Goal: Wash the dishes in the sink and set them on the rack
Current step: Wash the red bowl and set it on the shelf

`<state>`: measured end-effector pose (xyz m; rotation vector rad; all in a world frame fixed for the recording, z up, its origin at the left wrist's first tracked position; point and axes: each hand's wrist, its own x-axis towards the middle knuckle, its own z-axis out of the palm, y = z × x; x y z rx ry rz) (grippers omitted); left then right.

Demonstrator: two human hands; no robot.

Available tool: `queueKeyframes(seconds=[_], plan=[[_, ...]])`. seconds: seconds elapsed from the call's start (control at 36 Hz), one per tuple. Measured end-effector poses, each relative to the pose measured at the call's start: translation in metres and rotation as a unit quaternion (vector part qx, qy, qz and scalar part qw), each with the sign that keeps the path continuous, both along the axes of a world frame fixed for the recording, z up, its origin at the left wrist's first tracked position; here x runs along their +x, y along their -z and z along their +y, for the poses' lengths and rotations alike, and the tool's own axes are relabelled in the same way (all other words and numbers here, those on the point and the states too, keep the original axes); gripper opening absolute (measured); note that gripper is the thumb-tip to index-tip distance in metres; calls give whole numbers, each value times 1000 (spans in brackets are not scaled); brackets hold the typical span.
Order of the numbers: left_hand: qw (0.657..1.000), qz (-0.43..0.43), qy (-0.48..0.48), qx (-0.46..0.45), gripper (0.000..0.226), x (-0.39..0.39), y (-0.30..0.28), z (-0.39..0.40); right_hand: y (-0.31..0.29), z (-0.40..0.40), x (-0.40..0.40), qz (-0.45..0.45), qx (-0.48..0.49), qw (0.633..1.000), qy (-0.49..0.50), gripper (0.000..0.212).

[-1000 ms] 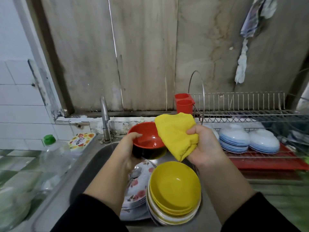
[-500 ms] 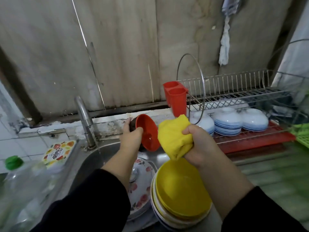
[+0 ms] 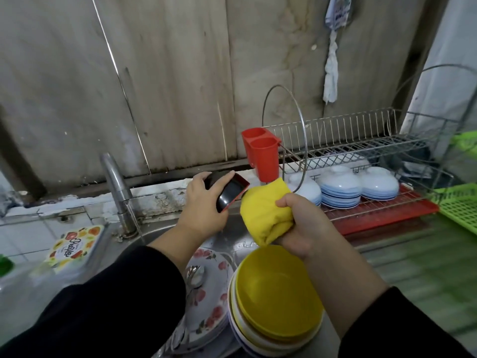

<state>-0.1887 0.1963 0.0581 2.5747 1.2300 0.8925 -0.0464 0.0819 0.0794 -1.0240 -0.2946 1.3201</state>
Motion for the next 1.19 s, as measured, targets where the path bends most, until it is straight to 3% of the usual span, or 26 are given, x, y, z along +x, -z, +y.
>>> queueKeyframes(seconds=[0.11, 0.19, 0.25, 0.33, 0.42, 0.5, 0.53, 0.61, 0.64, 0.67, 0.69, 0.72, 0.78, 0.83, 0.86, 0.89, 0.92, 0.94, 1.0, 1.06, 1.08, 1.11, 1.14, 1.17, 1.19], plan=[[997, -70, -9, -13, 73, -5, 0, -1, 4, 3, -4, -8, 20, 1000, -11, 41], [980, -186, -21, -69, 67, -8, 1, -2, 4, 10, -12, -32, 48, 998, -32, 33], [955, -265, -24, -129, 66, -9, 0, -3, 3, 19, -19, -62, 70, 994, -53, 39], [914, -348, 14, -210, 57, -8, -5, -15, 0, 38, -39, -146, 84, 982, -82, 43], [861, -408, 73, -294, 35, -4, -10, -28, -4, 48, -63, -318, 75, 937, -123, 35], [824, -458, 72, -327, 29, -11, -13, -27, -11, 46, -65, -496, 110, 844, -173, 30], [820, -462, 67, -332, 27, -14, -14, -27, -15, 44, -63, -567, 120, 786, -214, 22], [836, -438, 60, -325, 20, -19, -16, -24, -27, 41, -57, -771, 97, 555, -298, 9], [842, -431, 52, -321, 18, -20, -17, -24, -27, 42, -56, -816, 80, 492, -294, 8], [844, -428, 42, -320, 18, -21, -18, -24, -27, 43, -54, -845, 66, 459, -267, 16], [844, -428, 39, -322, 20, -22, -20, -25, -25, 47, -53, -861, 60, 455, -220, 25], [840, -428, 49, -330, 26, -23, -23, -25, -25, 49, -51, -859, 67, 480, -166, 31], [830, -430, 72, -348, 32, -22, -30, -29, -25, 52, -56, -801, 102, 584, -79, 31], [819, -443, 90, -354, 28, -22, -38, -33, -30, 53, -61, -687, 146, 708, -73, 20], [813, -450, 96, -358, 27, -21, -40, -33, -33, 50, -63, -635, 163, 746, -112, 19], [809, -454, 103, -358, 27, -20, -40, -33, -36, 46, -63, -613, 178, 753, -161, 19], [808, -456, 107, -358, 28, -20, -41, -34, -39, 42, -61, -626, 184, 727, -214, 17], [810, -454, 104, -356, 28, -21, -42, -36, -46, 36, -58, -675, 174, 664, -272, 14], [822, -441, 84, -350, 32, -20, -43, -38, -58, 27, -50, -804, 113, 459, -360, 13], [835, -438, 53, -328, 35, -17, -45, -37, -68, 22, -41, -900, 45, 257, -350, 30], [836, -443, 39, -320, 35, -17, -47, -35, -70, 20, -36, -931, 33, 170, -320, 39], [836, -449, 30, -315, 34, -17, -50, -33, -73, 16, -33, -946, 30, 106, -304, 45], [835, -454, 26, -308, 31, -19, -54, -31, -74, 13, -29, -947, 30, 79, -309, 54], [836, -459, 29, -299, 25, -20, -59, -31, -74, 11, -25, -939, 24, 82, -333, 67], [838, -461, 37, -291, 19, -20, -64, -31, -74, 10, -20, -923, 12, 108, -369, 81]])
